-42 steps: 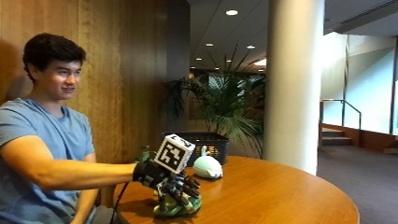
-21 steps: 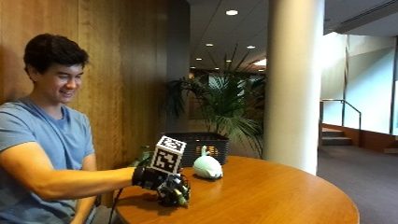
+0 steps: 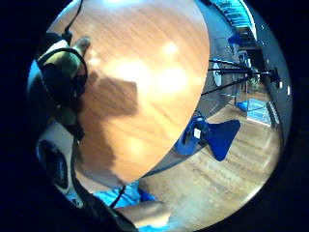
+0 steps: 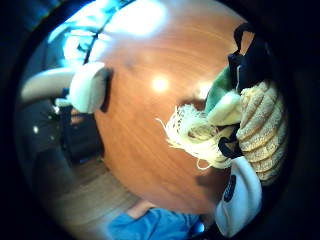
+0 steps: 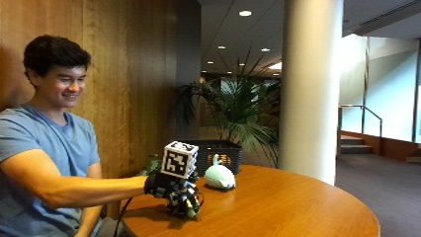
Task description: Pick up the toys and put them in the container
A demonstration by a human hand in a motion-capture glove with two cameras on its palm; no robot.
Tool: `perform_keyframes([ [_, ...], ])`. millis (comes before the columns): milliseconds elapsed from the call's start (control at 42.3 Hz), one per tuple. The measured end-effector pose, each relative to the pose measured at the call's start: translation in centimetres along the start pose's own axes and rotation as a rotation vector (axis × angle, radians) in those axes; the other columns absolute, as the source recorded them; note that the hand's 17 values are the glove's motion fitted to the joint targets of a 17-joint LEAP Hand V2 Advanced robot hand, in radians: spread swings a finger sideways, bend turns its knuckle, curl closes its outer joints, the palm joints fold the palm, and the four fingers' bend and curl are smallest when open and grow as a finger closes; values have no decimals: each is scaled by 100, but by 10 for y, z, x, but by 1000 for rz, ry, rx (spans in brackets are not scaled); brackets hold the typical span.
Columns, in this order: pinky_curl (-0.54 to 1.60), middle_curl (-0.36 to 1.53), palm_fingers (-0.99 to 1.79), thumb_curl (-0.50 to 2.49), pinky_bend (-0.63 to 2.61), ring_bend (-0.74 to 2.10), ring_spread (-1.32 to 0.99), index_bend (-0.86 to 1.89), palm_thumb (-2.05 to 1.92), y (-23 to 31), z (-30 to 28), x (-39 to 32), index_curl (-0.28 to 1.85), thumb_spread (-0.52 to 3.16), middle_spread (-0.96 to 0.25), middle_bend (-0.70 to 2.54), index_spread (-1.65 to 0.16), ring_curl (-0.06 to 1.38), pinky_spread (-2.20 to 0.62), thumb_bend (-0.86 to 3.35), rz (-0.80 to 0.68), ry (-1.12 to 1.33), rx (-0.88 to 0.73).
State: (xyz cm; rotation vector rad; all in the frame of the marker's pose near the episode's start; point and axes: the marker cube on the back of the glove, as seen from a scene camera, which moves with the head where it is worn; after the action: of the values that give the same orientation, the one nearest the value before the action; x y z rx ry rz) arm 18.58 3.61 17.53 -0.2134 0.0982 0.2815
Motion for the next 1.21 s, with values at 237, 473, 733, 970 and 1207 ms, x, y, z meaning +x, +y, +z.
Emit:
perform_keyframes([
  [237,33,30,85,68,117,89,-44,43,76,-2,-62,-15,33,93,-15,33,-30,52,-42,27,69,50,40],
  [473,34,33,86,74,113,87,-47,40,77,16,-185,-61,37,84,-19,31,-31,53,-43,25,-89,61,196],
  [733,36,36,88,80,110,85,-49,34,78,23,-279,-130,41,78,-20,27,-31,54,-43,22,-42,51,328],
  [970,37,39,89,85,107,83,-49,28,77,35,-323,-214,45,75,-20,24,-32,55,-43,19,-162,-27,349],
  [1207,38,41,89,88,106,81,-50,20,77,42,-315,-323,49,73,-20,20,-33,55,-44,17,-159,-130,323],
])
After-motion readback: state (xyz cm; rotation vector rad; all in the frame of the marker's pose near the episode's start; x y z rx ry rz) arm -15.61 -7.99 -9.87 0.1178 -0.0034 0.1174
